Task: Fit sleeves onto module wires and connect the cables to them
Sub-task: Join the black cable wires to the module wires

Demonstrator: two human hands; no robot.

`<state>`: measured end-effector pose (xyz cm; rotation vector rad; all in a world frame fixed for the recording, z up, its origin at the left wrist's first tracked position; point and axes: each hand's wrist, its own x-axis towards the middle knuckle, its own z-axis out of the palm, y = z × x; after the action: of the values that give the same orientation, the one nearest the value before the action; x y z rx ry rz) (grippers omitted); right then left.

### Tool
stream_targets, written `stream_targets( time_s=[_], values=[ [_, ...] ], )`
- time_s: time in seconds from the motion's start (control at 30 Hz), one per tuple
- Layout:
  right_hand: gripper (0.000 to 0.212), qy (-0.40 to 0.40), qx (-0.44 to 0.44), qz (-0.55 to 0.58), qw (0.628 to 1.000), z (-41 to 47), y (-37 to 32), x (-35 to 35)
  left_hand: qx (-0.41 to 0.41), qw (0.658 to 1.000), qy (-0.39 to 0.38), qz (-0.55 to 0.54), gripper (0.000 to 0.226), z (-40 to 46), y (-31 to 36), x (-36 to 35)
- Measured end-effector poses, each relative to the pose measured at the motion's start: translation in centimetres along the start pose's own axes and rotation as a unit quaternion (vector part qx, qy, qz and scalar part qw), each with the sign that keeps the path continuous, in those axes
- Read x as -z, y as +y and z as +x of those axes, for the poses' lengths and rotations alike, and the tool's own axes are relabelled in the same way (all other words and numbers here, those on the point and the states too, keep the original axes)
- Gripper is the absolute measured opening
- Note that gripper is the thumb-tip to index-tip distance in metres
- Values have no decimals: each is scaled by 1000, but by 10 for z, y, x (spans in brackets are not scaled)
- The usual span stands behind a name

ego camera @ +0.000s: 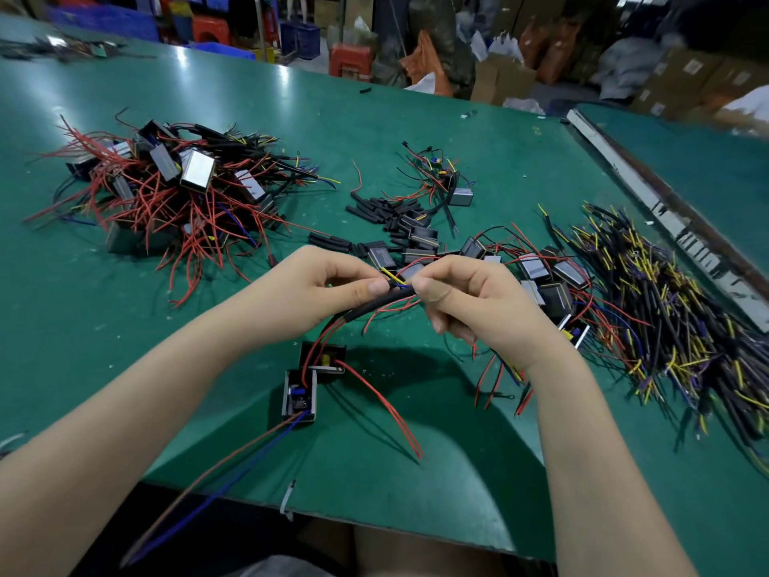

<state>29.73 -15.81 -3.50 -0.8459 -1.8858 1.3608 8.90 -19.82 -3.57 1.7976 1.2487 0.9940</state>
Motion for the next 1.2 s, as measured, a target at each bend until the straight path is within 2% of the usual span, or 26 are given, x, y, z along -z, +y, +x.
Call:
stream_targets(
  time_s=[0.13, 0.27, 0.4, 0.5, 0.57, 0.7, 0.83, 1.03, 1.2],
  values=[
    [9, -1, 6, 11, 1000, 0, 0, 2, -9, 1000, 13, -11, 12, 1, 5, -4],
    [11, 2, 10, 3, 1000, 1, 1, 0, 40, 998, 26, -45, 13, 6, 7, -7],
    [15, 18, 10, -3, 1000, 2, 1, 0, 96, 993, 0, -66, 33, 10, 3, -6],
    [13, 36, 6, -6, 999, 3, 2, 1, 118, 988, -62, -72, 44, 3, -9, 2],
    [15, 44, 5, -15, 999, 2, 2, 2, 139, 983, -90, -84, 41, -3, -20, 8],
    [16, 32, 2, -7, 999, 2, 1, 0, 146, 982, -58, -106, 29, -10, -29, 10],
    [17, 27, -19, 22, 999, 2, 2, 2, 115, 991, -41, -61, 29, -5, -20, 13],
    [22, -8, -22, 2, 1000, 1, 2, 4, 68, 995, -36, 59, 47, 4, -1, 17],
    [23, -6, -16, -46, 999, 3, 7, 5, 19, 973, 19, 228, 29, 9, 11, 11]
  ],
)
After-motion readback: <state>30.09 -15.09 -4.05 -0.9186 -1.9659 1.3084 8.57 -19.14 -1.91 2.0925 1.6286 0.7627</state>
